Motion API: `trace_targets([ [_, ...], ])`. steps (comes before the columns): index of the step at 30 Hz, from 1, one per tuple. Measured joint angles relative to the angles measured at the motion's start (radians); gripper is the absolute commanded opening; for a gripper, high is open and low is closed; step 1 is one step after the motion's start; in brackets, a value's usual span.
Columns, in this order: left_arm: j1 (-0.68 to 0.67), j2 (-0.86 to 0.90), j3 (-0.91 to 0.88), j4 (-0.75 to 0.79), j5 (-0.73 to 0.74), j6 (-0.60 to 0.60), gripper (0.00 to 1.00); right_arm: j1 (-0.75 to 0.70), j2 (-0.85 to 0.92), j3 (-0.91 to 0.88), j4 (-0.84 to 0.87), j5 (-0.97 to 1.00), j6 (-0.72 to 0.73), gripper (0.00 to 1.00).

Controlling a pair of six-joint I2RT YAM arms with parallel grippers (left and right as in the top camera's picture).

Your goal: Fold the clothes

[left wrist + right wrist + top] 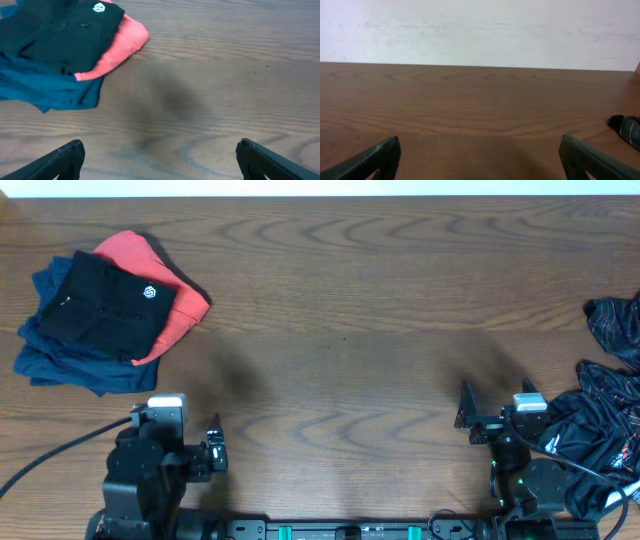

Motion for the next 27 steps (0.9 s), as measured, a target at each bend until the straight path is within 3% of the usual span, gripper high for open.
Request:
trace_targets([
  [7, 0.081, -0.135, -0.166, 0.085, -0.008, 0.000, 0.98, 0.000, 0.000, 0.000, 0.000, 0.000, 0.000, 0.99],
  [15, 0.121, -0.336, -0.506, 0.470, -0.008, 0.000, 0.98, 0.000, 0.000, 0.000, 0.000, 0.000, 0.000, 0.99],
  [20, 0.121, -0.354, -0.649, 0.755, -0.008, 0.000, 0.98, 0.000, 0.000, 0.000, 0.000, 0.000, 0.000, 0.99],
  [27, 0.121, -0.356, -0.733, 0.917, -0.004, 0.000, 0.98, 0.000, 0.000, 0.000, 0.000, 0.000, 0.000, 0.99],
])
